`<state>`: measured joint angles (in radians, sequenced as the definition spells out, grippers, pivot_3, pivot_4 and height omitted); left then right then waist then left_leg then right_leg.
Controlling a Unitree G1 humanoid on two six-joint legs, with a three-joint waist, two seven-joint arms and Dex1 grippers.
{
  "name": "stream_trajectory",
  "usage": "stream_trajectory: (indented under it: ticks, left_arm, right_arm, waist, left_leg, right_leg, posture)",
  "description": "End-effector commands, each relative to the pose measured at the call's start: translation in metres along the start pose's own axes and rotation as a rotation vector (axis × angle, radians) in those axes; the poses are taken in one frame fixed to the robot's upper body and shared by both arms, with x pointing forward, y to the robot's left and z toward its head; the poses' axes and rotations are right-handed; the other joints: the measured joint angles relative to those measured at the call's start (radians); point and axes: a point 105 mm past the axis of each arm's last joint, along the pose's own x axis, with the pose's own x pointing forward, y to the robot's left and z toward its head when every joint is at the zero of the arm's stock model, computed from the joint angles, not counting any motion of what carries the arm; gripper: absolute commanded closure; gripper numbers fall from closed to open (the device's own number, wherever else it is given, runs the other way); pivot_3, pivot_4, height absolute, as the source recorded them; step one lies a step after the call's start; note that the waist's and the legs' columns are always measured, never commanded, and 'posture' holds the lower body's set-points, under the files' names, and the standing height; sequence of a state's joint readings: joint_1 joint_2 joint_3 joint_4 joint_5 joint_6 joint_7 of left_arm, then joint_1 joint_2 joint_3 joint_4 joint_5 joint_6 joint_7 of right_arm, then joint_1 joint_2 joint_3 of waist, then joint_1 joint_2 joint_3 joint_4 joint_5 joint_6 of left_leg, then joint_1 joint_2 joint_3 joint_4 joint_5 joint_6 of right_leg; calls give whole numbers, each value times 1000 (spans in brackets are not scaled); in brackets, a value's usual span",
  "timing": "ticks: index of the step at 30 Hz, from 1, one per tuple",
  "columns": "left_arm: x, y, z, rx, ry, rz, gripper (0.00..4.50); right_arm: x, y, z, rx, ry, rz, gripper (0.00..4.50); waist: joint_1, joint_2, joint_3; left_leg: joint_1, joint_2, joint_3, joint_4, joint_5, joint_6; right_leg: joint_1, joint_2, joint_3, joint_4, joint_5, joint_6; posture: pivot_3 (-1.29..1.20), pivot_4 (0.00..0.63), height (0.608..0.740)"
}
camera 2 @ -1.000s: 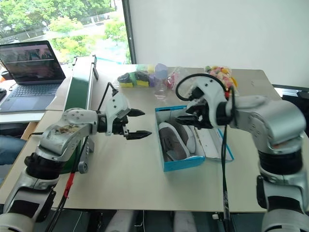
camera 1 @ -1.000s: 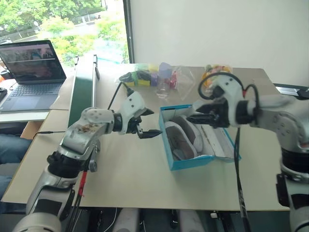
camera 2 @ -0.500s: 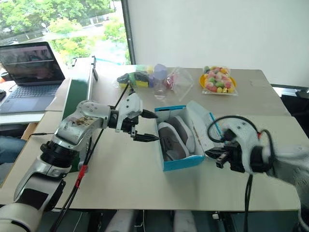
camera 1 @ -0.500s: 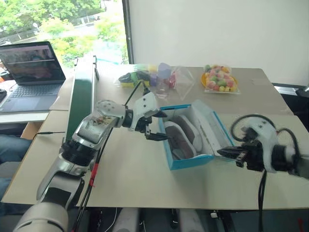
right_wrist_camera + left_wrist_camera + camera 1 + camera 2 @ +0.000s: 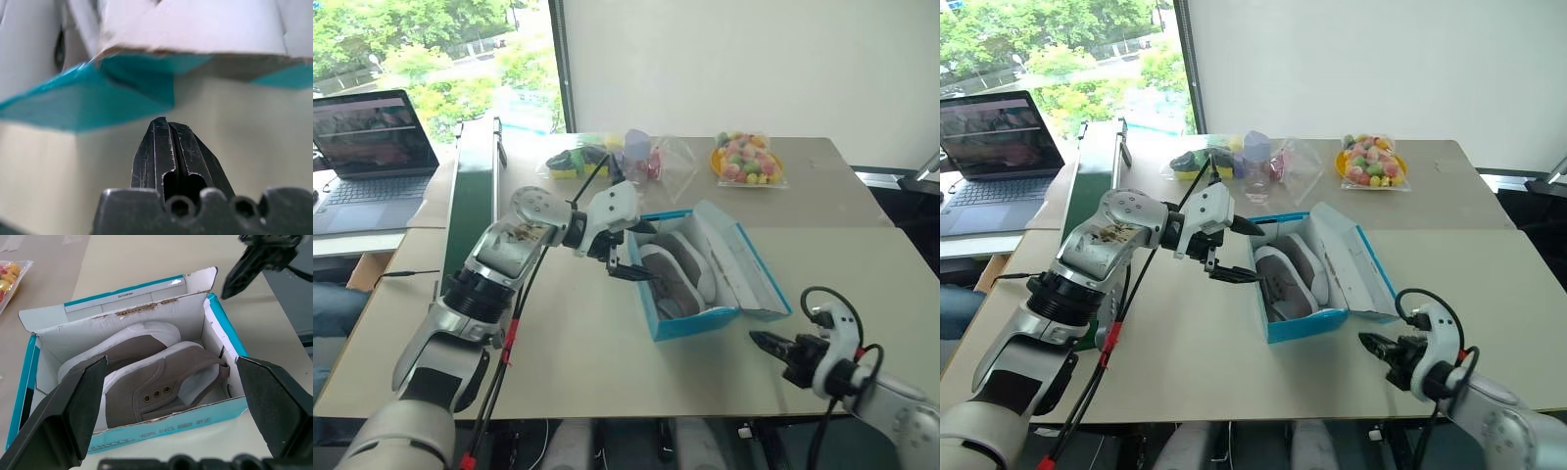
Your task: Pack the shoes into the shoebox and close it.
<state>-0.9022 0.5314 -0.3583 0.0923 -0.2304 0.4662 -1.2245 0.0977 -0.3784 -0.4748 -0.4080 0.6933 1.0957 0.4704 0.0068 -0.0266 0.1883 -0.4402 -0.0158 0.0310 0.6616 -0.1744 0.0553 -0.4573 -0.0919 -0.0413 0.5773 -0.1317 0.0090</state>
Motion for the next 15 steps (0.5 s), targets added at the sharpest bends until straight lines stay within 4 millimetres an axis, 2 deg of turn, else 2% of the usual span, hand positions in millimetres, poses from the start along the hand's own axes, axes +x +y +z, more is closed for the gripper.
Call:
stream_trajectory:
  ticks: [1, 6, 10, 15]
  left_arm:
    - [-13, 6, 13, 36, -11, 52, 0]
    - [-16, 4, 12, 25, -6, 70, 0]
    - [-17, 1, 8, 0, -9, 79, 0]
    - [-13, 3, 10, 15, -15, 77, 0]
  right_arm:
    - [9, -1, 12, 18, -100, 22, 4397]
    - [23, -7, 13, 35, -125, 22, 4397]
    - [32, -10, 31, 23, -229, -4, 4397]
    - [26, -12, 52, 38, -381, 15, 4397]
  waist:
    - [1, 1, 0]
    - [3, 1, 0]
    - [1, 1, 0]
    - [6, 1, 0]
  left_leg:
    - [0, 0, 0, 0, 0, 0]
    - [0, 0, 1, 0, 0, 0]
    - [0, -2, 2, 0, 0, 1]
    - [0, -2, 1, 0, 0, 2]
  right_leg:
    - [0, 0, 0, 0, 0, 0]
    - [-1, 0, 1, 1, 0, 0]
    - [-1, 0, 2, 2, 2, 2]
    - [-1, 0, 3, 2, 2, 2]
  posture:
    - [0, 150, 738]
    - [0, 150, 738]
    - [0, 150, 738]
    - [0, 150, 738]
